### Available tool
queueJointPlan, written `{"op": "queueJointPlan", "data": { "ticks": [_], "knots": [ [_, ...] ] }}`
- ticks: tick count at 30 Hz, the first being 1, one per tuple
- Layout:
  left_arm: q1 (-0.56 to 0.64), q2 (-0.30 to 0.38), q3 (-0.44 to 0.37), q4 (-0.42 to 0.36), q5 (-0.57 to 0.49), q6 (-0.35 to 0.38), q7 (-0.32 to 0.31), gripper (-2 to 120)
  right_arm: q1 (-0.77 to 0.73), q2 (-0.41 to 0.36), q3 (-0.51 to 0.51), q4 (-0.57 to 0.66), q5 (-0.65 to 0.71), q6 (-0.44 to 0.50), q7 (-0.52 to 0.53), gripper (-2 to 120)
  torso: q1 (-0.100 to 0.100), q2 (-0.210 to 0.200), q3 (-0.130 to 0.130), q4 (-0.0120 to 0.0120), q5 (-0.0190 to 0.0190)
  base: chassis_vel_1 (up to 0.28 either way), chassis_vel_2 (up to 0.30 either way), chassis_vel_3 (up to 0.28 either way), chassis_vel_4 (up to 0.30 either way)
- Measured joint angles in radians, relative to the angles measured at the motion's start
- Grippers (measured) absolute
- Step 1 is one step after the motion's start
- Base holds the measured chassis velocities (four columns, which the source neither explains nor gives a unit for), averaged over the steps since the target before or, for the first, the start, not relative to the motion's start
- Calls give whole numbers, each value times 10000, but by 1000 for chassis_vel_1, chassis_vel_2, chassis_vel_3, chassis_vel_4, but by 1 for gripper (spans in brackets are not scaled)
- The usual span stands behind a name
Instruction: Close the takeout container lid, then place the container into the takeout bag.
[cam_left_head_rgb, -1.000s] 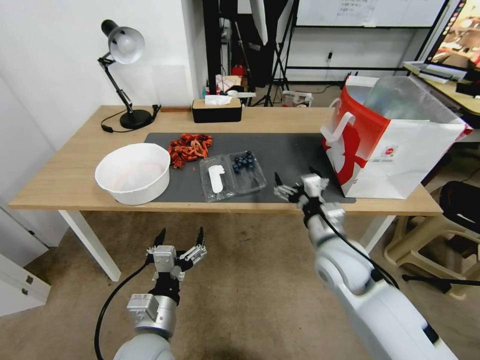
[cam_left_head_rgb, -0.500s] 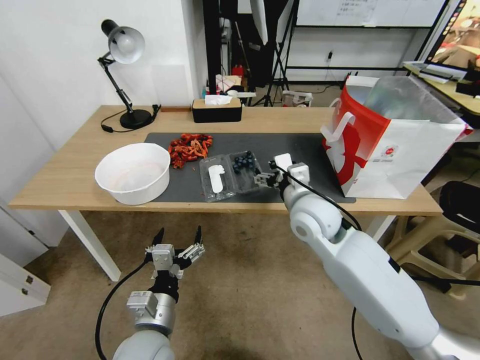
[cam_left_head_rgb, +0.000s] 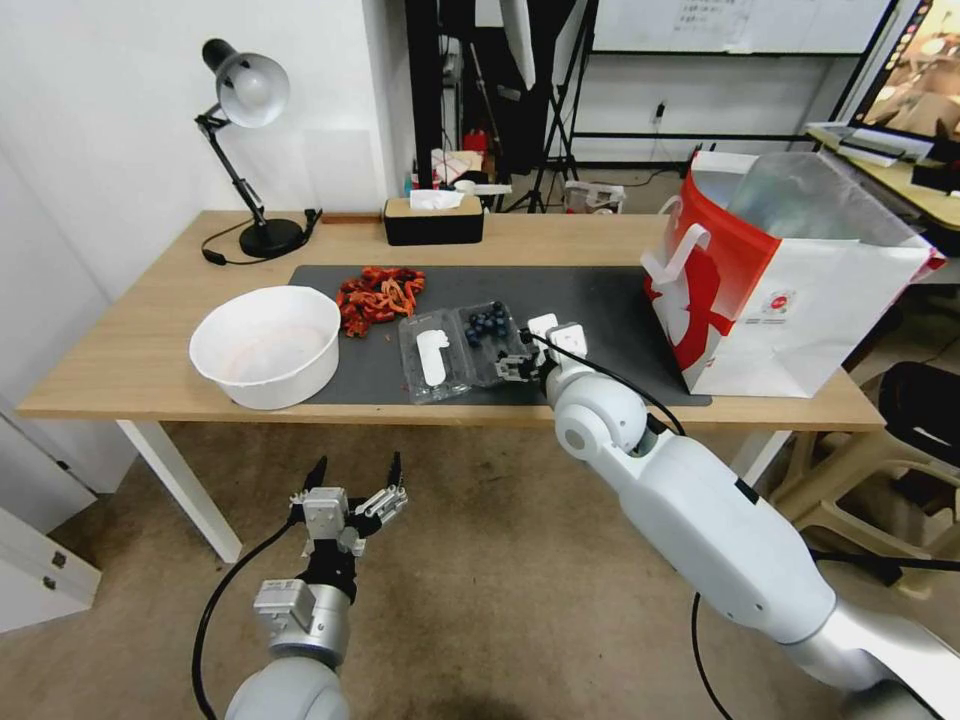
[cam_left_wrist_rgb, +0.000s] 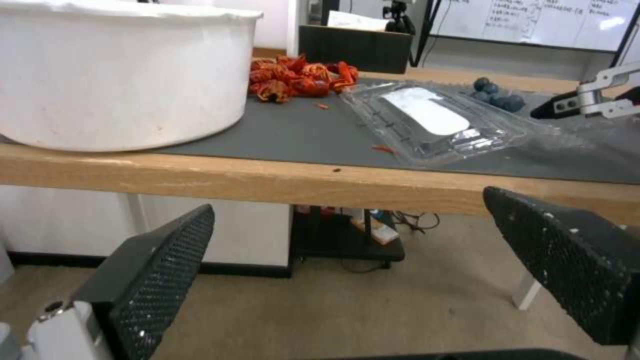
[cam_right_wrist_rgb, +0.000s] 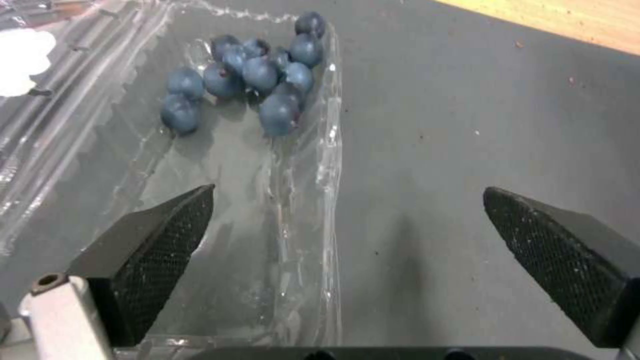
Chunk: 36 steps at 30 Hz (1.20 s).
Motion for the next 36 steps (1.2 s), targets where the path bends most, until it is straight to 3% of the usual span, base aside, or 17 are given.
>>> {"op": "queueJointPlan", "data": {
  "ticks": [36],
  "knots": [
    [-5,42,46,149,34,-233,-102,100,-772,-337,455,909,763,60,984,100,0,0,-1,0,1,0,0,0,0]
  ]
}}
